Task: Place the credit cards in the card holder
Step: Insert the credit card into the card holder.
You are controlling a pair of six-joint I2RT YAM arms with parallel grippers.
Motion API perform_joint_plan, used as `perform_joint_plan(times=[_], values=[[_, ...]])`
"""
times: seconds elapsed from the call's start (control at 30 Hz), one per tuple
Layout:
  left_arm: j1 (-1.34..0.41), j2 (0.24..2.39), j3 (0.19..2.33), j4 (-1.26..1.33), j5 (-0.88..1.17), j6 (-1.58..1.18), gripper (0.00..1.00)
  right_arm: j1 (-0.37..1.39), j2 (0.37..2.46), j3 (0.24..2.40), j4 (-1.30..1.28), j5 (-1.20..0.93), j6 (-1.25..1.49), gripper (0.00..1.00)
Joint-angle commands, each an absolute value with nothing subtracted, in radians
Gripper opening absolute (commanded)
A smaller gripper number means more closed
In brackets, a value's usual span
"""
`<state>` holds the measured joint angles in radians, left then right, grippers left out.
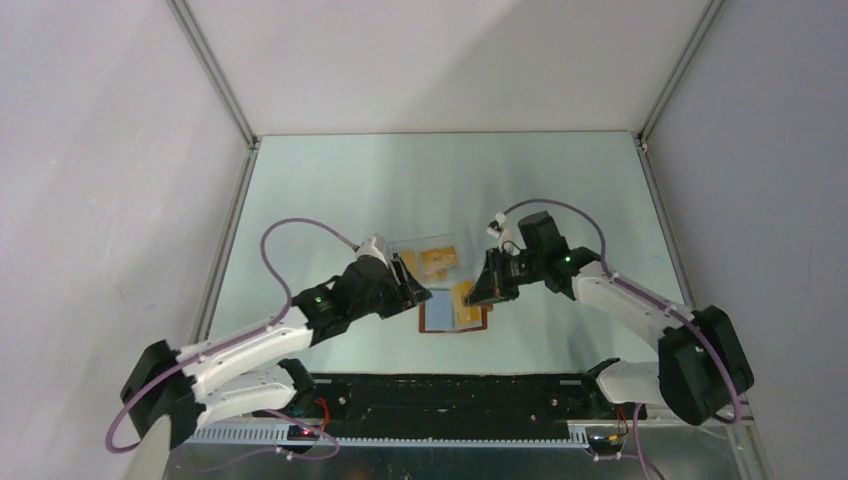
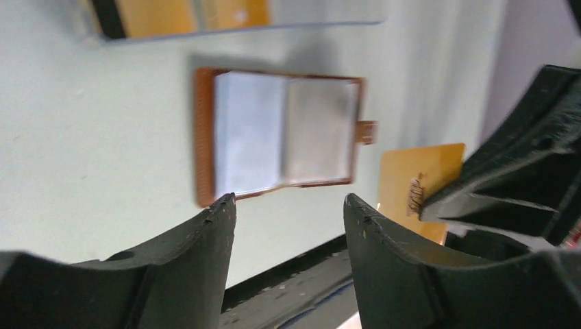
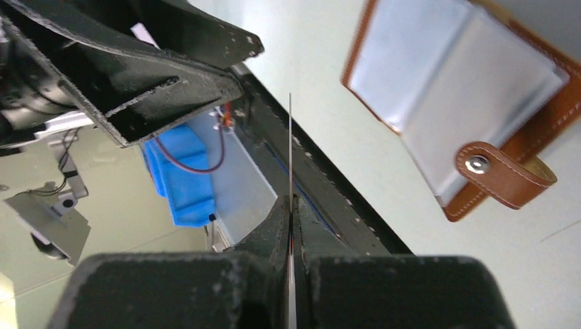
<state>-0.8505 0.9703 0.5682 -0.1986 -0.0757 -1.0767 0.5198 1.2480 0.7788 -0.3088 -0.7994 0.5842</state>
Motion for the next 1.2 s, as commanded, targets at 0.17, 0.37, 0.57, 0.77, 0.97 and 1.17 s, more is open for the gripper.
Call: perform_joint_plan(times=[0.17, 0.37, 0.57, 0.77, 0.97, 1.17], values=[[-0.839, 1.23, 0.586, -0.27, -0.069, -1.085, 0.64, 0.586, 1.451, 0.733, -0.125, -0.716, 0.59, 0.0], [-0.825, 1.344, 0.645, -0.269, -0.065, -1.01, 0.64, 0.586, 1.507, 0.733, -0.098, -0.598, 0.584, 0.0], [-0.821, 1.478, 0.737, -0.27, -0.038, -0.953, 0.63, 0.581, 1.557, 0.732, -0.079, -0.551, 0.572, 0.0], [-0.818, 1.535, 0.774, -0.27, -0.035, -0.939, 0.54, 0.574, 1.572, 0.726, -0.106, -0.527, 0.545, 0.0], [-0.817, 1.574, 0.8, -0.282, -0.021, -0.925, 0.43, 0.561, 1.587, 0.708, -0.117, -0.524, 0.526, 0.0], [-0.817, 1.569, 0.801, -0.288, -0.026, -0.923, 0.39, 0.544, 1.621, 0.69, -0.088, -0.568, 0.541, 0.0]])
